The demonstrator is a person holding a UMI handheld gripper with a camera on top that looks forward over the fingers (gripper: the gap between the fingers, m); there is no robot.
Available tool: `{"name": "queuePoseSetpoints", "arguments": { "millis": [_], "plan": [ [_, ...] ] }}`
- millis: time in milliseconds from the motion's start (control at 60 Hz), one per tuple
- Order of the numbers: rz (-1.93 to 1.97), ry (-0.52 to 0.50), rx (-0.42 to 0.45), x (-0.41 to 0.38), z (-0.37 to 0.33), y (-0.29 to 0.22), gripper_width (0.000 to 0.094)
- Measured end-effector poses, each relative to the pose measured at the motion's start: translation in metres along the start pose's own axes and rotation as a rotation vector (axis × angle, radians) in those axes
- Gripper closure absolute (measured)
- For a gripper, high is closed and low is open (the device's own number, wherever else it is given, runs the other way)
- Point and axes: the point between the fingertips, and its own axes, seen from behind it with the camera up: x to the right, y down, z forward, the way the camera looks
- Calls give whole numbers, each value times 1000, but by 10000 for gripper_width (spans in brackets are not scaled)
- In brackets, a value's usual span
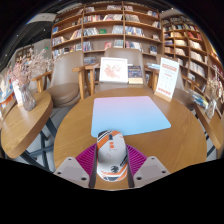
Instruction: Arrange mouse
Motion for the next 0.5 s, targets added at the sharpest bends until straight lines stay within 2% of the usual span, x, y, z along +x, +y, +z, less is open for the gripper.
{"name": "queuePoseSetpoints", "arguments": {
  "millis": [117,267,400,500],
  "plan": [
    [36,8,-23,9,-7,1,531],
    [55,3,8,20,-30,-20,530],
    [59,-4,75,30,-50,-75,529],
    [51,16,129,45,-40,-123,529]
  ]
}}
